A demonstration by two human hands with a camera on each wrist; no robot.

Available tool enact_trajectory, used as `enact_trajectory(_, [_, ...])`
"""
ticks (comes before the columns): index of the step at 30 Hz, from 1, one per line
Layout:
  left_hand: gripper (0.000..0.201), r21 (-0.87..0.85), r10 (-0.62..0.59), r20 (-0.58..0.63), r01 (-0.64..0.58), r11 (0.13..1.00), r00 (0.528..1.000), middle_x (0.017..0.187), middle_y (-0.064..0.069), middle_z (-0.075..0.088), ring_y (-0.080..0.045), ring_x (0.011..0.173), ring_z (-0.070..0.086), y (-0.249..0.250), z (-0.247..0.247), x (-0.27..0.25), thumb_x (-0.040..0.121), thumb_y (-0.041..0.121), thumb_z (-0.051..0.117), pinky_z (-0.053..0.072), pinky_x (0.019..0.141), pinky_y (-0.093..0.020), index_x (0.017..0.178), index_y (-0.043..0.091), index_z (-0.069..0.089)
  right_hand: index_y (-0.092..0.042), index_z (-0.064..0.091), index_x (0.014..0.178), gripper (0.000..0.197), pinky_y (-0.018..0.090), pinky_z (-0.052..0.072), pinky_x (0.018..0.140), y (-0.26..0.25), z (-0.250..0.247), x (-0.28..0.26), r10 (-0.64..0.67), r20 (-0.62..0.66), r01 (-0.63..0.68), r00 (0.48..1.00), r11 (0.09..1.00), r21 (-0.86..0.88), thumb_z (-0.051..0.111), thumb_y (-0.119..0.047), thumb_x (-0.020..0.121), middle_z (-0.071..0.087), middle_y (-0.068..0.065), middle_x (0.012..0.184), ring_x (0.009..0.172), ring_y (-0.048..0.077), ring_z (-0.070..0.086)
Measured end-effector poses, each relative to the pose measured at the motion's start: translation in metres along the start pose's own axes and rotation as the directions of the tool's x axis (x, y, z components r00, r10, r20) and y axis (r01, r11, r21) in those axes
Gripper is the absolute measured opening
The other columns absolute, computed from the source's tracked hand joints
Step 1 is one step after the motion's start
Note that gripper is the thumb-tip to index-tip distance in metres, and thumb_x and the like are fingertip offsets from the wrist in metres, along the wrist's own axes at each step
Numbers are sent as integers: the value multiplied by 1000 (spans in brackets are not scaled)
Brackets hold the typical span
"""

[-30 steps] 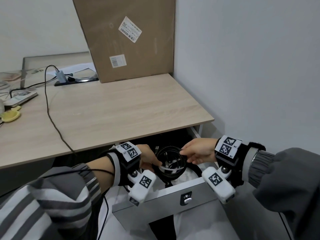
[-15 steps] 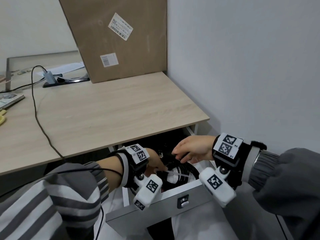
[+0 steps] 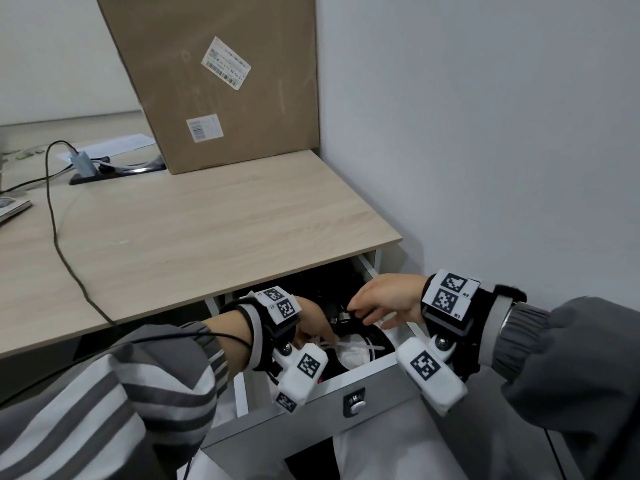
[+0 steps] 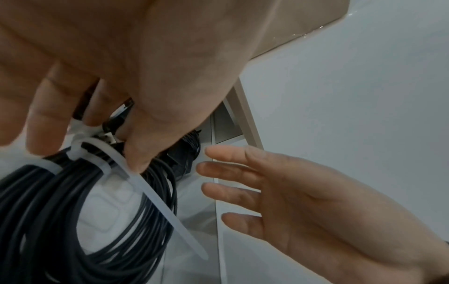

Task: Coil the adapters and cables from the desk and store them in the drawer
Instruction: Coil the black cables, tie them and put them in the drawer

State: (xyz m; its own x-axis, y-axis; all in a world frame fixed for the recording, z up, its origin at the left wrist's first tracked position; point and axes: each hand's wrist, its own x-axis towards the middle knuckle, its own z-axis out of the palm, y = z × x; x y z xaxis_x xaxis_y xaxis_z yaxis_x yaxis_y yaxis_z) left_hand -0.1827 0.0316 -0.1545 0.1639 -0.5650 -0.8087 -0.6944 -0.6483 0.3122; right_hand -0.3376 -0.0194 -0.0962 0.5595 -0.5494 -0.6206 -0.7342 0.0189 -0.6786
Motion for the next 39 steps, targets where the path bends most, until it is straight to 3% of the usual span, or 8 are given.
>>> enact_trajectory(2, [51,28,-4,-4,4,1000,1000,122,-11,52,-19,95,54,3,0,-4,98,36,50,48,51,-22,135,1,45,-12,58,123,32,28,47,82,2,1,-3,10,-2,-10,1000,1000,-25,53,-29,96,61,-2,105,95,10,60])
enact_trajectory(6, [30,-113,35,-49,-41,993,998,109,-8,61,-23,102,58,-8,-9,-15,97,34,52,47,78,-28,107,7,60,-14,59,121,30,24,45,70,8,6,-10,20,-2,-20,1000,999,-43,55,-28,95,61,-1,106,94,12,60])
enact_trajectory(12, [28,-181,56,-251,-104,978,966,113,-2,65,-16,100,60,-54,-23,-60,94,30,57,49,84,-29,118,15,63,-9,63,116,30,19,39,57,23,20,-21,-27,1,26,1000,985,-173,57,-26,93,67,1,98,78,11,62])
enact_trajectory(17, [32,-152,-15,-319,-36,988,948,121,0,62,-19,111,56,-94,-14,-84,91,37,61,48,94,-36,116,18,67,-14,70,107,30,17,44,75,25,28,-41,-195,36,193,980,898,-396,63,-36,89,66,-12,89,83,4,58])
enact_trajectory(22, [48,-431,-86,-375,-92,898,923,104,-9,61,-22,83,62,-100,-6,-89,99,47,39,53,85,-36,123,9,57,-21,72,102,27,24,46,91,28,33,-56,-282,141,315,949,822,-475,77,-29,78,64,-16,80,83,1,59])
enact_trajectory(30, [46,-380,-1,-403,-166,910,915,120,-5,55,-20,103,58,-79,-8,-95,98,44,45,48,74,-30,130,10,49,-26,65,72,20,14,39,61,29,36,-53,-381,-53,281,923,762,-584,84,-29,68,58,-15,68,64,-1,52])
enact_trajectory(36, [20,-324,135,-644,-428,844,753,102,-7,71,-13,81,65,-75,-34,-106,96,18,51,46,61,-19,99,8,68,-16,50,73,47,24,38,56,12,32,-32,-415,-252,135,874,707,-694,83,-47,62,55,-5,74,68,13,50])
enact_trajectory(39, [20,-215,165,-763,-487,847,625,105,-9,71,-18,87,65,-77,-50,-113,94,10,48,50,75,-26,95,12,68,-15,51,70,45,26,40,56,4,31,-20,-400,-327,88,856,737,-671,78,-51,68,58,-1,72,66,16,54])
